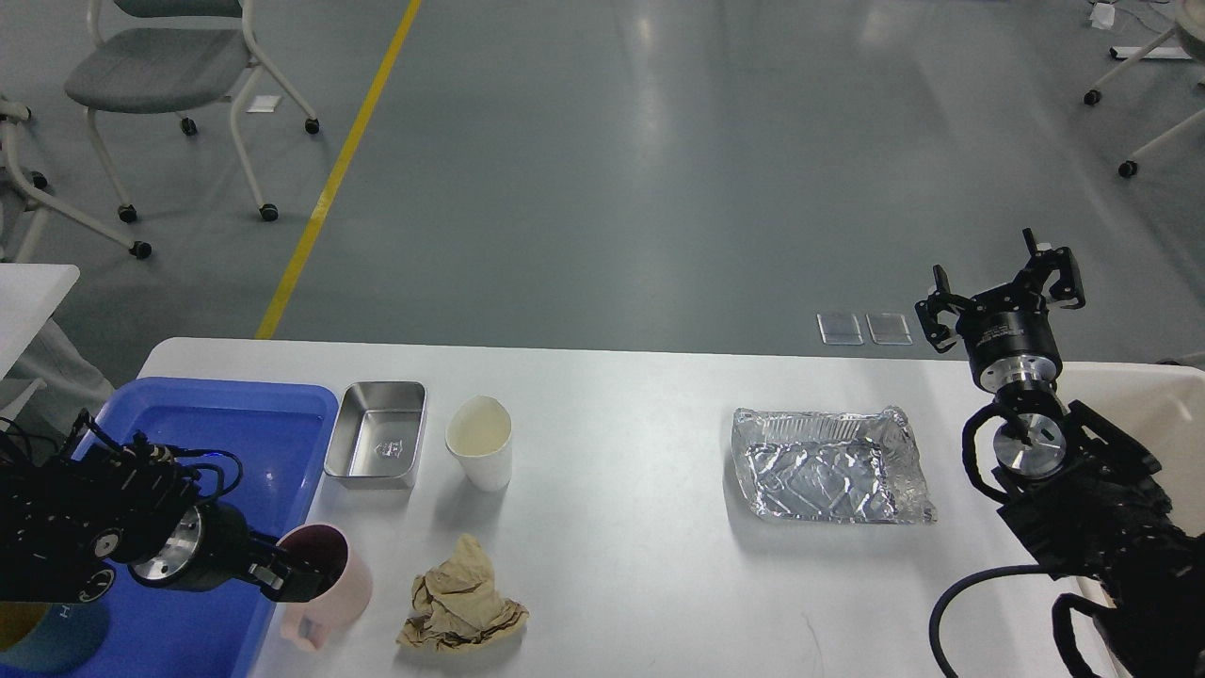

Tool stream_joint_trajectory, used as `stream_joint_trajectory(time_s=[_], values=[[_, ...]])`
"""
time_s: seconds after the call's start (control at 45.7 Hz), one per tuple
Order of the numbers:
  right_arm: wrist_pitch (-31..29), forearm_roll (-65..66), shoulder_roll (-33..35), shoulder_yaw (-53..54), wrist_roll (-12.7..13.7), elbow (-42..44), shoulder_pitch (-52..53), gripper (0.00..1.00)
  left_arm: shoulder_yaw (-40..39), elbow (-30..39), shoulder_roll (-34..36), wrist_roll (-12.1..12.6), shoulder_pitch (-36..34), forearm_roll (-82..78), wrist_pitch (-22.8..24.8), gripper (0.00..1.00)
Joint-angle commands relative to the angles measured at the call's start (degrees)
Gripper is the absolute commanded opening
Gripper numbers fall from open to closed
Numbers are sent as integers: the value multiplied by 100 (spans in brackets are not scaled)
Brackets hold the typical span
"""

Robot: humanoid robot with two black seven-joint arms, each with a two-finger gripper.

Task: Tidy desktop
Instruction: 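Grasp the pink mug by its rim with the left gripper, then lift the pink mug and carry it over the blue tray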

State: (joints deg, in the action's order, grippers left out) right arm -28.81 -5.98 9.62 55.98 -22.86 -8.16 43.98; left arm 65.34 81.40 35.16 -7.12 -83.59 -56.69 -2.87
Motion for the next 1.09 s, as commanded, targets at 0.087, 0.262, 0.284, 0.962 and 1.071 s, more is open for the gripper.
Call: stream_joint_trajectory(time_s=[0.087,0.262,0.284,0.962,1.071], values=[[-11,0,4,0,0,7,-12,100,5,-1,-62,0,35,0,23,47],[-20,0,74,0,0,7,-29,100,5,8,-62,-27,0,0,93,34],[-20,0,92,0,0,7,-29,100,14,8,-62,-27,-8,0,111,32],[-20,0,101,0,0,7,-38,100,31,201,26,-317,-483,-35,585,0],[-28,0,101,0,0,7,-38,100,102,420,44,-326,-790,-35,620,0]])
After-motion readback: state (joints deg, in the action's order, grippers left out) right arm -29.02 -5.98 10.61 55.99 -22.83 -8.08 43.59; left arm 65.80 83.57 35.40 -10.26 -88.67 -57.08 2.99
